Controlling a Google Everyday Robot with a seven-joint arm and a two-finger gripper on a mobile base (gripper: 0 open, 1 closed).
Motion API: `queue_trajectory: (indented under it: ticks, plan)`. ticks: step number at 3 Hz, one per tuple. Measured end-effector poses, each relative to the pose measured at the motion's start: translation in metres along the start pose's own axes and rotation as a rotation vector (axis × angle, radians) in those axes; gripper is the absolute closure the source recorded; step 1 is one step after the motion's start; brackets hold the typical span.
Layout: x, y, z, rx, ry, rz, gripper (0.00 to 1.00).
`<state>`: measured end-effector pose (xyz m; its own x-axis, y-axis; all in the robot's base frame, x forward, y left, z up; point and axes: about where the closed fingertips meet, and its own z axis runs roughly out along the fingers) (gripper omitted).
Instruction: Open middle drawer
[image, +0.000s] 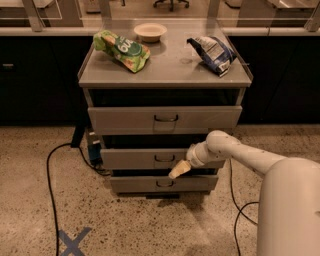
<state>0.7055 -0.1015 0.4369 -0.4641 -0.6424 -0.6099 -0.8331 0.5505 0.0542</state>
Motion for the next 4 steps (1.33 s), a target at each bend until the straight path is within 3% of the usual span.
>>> queue_trajectory:
  ticks: [1, 2, 3, 4]
  plan:
    - [0.003, 0.008, -0.001, -0.021, 0.018, -0.005, 0.0]
    - [0.018, 0.04, -0.012, -0.09, 0.056, -0.017, 0.0]
    - [0.019, 0.043, -0.014, -0.096, 0.058, -0.016, 0.0]
    - [0.026, 0.09, -0.019, -0.171, 0.069, -0.01, 0.0]
